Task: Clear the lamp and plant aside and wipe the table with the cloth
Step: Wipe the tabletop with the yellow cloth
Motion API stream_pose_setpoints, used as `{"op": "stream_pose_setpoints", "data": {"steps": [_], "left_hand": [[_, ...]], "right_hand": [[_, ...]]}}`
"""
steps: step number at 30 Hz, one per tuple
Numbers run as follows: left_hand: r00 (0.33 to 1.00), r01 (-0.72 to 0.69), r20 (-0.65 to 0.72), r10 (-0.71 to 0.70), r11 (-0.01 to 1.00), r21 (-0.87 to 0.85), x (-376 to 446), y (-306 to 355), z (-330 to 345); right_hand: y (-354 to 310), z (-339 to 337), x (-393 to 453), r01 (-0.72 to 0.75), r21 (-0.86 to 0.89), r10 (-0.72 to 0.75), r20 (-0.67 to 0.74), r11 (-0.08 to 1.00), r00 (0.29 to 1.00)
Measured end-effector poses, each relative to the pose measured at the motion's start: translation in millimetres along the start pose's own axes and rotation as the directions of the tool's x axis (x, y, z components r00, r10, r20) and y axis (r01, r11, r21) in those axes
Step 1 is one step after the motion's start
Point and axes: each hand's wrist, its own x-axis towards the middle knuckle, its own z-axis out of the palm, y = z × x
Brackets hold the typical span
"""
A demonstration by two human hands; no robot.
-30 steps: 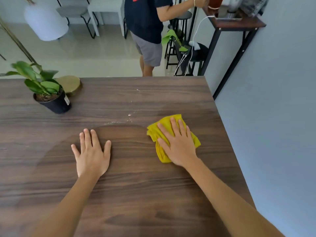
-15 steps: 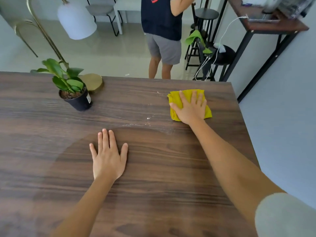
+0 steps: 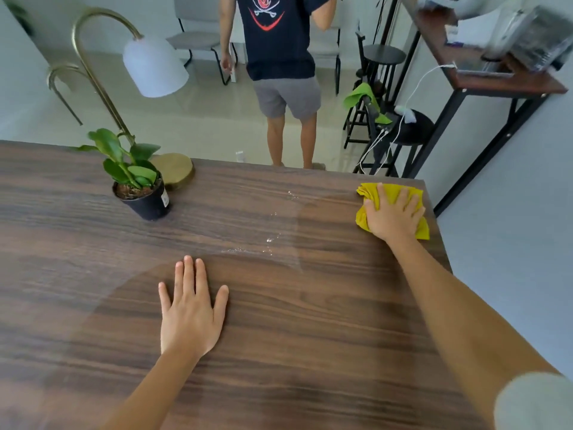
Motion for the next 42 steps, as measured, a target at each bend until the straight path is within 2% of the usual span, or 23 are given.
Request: {"op": "stream_pose_setpoints", "data": {"steps": [3,5,7,8,10,12,15,19,23,25,28,30,32,34,36,38,40,42], "left_hand": [[1.000,0.003,-0.003,-0.003,1.000,0.004,0.8,1.7,0.3],[1.000,0.009,0.003,-0.009,1.000,0.003,2.7,1.5,0.2],[1.000,0.012,0.007,-0.012,1.000,0.002,2.7,-0.3,0.7],[1.000,0.010,0.008,-0.010,1.000,0.004,2.0,-1.5,1.1],[1.000,0.008,-0.001,-0.008,1.000,-0.005,1.1,-2.7,1.9],[1.000,0.002,-0.008,-0.002,1.000,-0.017,1.6,-1.5,1.6],[1.000,-0.006,-0.006,0.006,1.000,-0.006,2.6,-1.9,2.2],[1.000,-0.014,-0.009,0.013,1.000,-0.012,1.4,-4.3,3.6],[1.000,-0.021,-0.011,0.021,1.000,-0.021,2.0,-2.5,3.3],[1.000,-0.021,-0.009,0.021,1.000,-0.012,1.6,-1.4,3.4],[1.000,-0.020,-0.002,0.020,1.000,-0.014,1.4,-0.5,2.3],[1.000,-0.020,0.000,0.020,1.000,-0.008,3.2,0.6,2.2],[1.000,-0.018,-0.003,0.018,1.000,-0.006,3.9,2.3,3.2],[1.000,-0.008,0.000,0.008,1.000,-0.016,3.0,2.3,3.1],[1.000,0.002,0.007,-0.002,1.000,-0.013,2.8,1.1,2.0],[0.999,0.005,0.035,-0.005,1.000,-0.019,4.8,0.6,-1.4],[0.997,0.014,0.071,-0.006,0.993,-0.114,7.1,-0.6,-6.3],[0.996,0.034,0.094,-0.007,0.955,-0.295,8.1,-7.8,-17.3]], "right_hand": [[-89.1,16.6,13.1,0.176,-0.026,-0.174,0.066,0.984,0.982],[-130.2,27.5,4.1,0.382,-0.045,-0.375,0.115,0.923,0.920],[-134.6,28.1,4.4,0.540,-0.033,-0.526,0.185,0.841,0.830],[-123.2,24.4,9.8,0.564,-0.029,-0.548,0.199,0.825,0.812],[-82.0,14.8,30.3,0.482,-0.038,-0.473,0.137,0.876,0.870],[-29.2,1.9,54.8,0.294,-0.040,-0.292,0.050,0.955,0.955],[29.4,-14.4,69.2,0.124,-0.016,-0.123,0.024,0.992,0.992],[54.2,-4.1,23.4,0.094,0.021,-0.093,-0.029,0.995,0.995],[94.2,12.1,-100.8,0.185,-0.041,-0.188,-0.080,0.982,0.979],[109.0,16.8,-145.0,0.195,-0.077,-0.200,-0.059,0.978,0.978],[107.7,10.8,-128.3,0.171,-0.123,-0.176,-0.035,0.978,0.984],[88.5,0.7,-78.0,0.071,-0.085,-0.074,-0.037,0.994,0.997],[53.2,-10.5,-18.1,-0.032,-0.014,0.032,-0.014,0.999,0.999],[-1.2,-11.9,20.2,-0.053,0.013,0.052,0.035,0.999,0.998],[-65.6,3.0,25.0,0.064,-0.018,-0.062,0.085,0.998,0.994],[-127.8,25.4,-1.3,0.253,-0.027,-0.248,0.127,0.967,0.960],[-164.3,48.3,-49.2,0.429,-0.040,-0.420,0.147,0.902,0.896],[-161.3,61.9,-105.1,0.582,-0.071,-0.566,0.161,0.810,0.808]]}}
